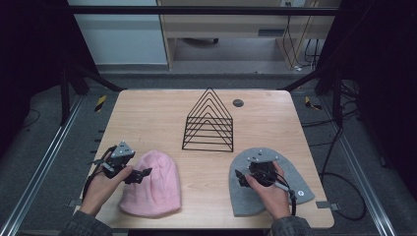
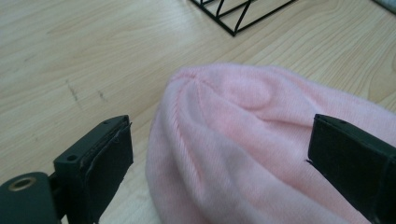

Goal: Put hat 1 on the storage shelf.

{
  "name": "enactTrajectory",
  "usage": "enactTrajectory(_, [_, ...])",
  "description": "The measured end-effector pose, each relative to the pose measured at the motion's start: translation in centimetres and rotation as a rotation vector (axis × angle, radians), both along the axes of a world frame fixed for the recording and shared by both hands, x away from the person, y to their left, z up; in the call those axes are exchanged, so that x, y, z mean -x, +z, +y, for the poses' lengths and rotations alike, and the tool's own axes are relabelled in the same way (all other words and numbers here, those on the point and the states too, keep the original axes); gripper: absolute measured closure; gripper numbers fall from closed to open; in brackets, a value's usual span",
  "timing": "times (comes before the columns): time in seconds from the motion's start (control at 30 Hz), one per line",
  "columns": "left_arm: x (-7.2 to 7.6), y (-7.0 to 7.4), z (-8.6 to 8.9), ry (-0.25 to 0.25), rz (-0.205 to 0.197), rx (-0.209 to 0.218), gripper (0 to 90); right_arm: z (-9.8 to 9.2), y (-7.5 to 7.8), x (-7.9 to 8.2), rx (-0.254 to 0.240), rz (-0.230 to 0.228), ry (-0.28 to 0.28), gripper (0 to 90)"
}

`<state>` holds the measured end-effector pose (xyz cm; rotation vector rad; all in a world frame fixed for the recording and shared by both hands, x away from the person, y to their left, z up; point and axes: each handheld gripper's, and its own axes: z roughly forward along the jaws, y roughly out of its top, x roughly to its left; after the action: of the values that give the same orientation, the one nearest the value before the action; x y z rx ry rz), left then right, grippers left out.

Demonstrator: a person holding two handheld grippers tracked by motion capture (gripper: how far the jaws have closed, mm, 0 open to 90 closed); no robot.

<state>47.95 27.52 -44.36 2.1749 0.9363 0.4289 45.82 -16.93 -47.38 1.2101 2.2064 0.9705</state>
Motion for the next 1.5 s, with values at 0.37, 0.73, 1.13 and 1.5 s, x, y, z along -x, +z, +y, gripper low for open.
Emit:
enactTrajectory(0.37, [-4.4, 0.3, -1.7, -0.004, 0.059, -0.052, 18.1, -0.7, 0.1, -0.5, -0.004, 0.009, -0.03, 29.9])
enactTrajectory(0.73, [-5.4, -1.9, -1.2, 0.009, 0.101, -0.032, 29.6, -1.1, -0.3, -0.6, 0.002, 0.042, -0.043, 31.5])
enactTrajectory(1.13, [-4.8, -2.8, -1.0, 0.009, 0.117, -0.03, 33.5, -0.8, -0.4, -0.8, 0.014, 0.051, -0.033, 31.0])
enactTrajectory(1.5, [-3.9, -2.3, -1.5, -0.023, 0.076, -0.048, 69.6, -0.8, -0.2, -0.7, 0.02, 0.034, -0.028, 31.2])
